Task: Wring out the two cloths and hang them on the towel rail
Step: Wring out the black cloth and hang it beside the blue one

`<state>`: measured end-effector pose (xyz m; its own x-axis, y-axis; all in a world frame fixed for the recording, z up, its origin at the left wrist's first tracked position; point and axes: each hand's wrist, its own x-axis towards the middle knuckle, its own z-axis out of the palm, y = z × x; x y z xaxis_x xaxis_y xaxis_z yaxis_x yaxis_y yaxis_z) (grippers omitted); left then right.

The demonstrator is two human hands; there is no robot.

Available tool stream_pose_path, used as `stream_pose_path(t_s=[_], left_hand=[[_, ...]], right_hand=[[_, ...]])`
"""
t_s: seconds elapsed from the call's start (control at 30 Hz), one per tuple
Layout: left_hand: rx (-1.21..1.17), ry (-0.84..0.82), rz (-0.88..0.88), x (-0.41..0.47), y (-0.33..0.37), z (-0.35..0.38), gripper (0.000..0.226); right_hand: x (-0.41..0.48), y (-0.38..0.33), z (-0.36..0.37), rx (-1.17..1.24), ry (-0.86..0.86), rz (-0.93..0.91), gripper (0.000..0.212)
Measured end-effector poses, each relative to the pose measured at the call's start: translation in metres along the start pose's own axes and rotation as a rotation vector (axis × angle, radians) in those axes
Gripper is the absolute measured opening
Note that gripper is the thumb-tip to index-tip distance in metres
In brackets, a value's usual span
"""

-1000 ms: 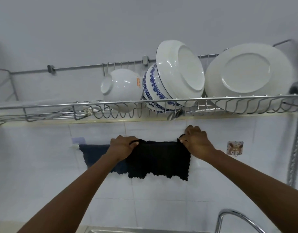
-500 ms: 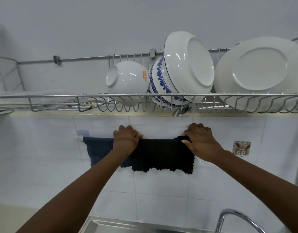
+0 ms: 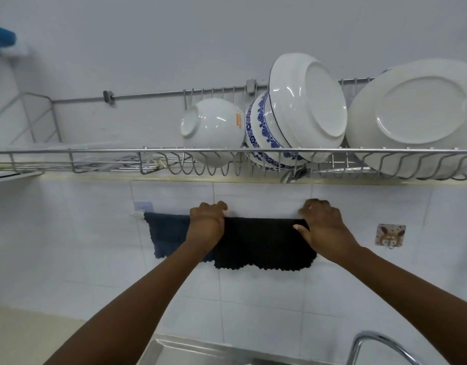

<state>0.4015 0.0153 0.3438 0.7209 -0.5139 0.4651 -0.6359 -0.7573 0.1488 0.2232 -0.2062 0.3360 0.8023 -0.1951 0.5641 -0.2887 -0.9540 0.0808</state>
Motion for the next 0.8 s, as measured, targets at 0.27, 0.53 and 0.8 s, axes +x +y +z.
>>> stream_pose_path(t_s=[0.27,0.53,0.8], left_hand=[[-0.02,0.22,0.045,-0.03,-0.019,0.02,0.039],[0.009,0.191,0.104,-0.043,-0.021,0.035,0.06],[0.067,0.081,0.075,-0.057,-0.007,0.026,0.074]], right_hand=[[-0.03,0.017,0.006,-0.083,0.068,0.081,0.047],[-0.047,0.016,0.005,-0.074,0.062,0.033,0.043],[-0.056,0.01,-0.008,-0.07,-0.013,0.043,0.063]])
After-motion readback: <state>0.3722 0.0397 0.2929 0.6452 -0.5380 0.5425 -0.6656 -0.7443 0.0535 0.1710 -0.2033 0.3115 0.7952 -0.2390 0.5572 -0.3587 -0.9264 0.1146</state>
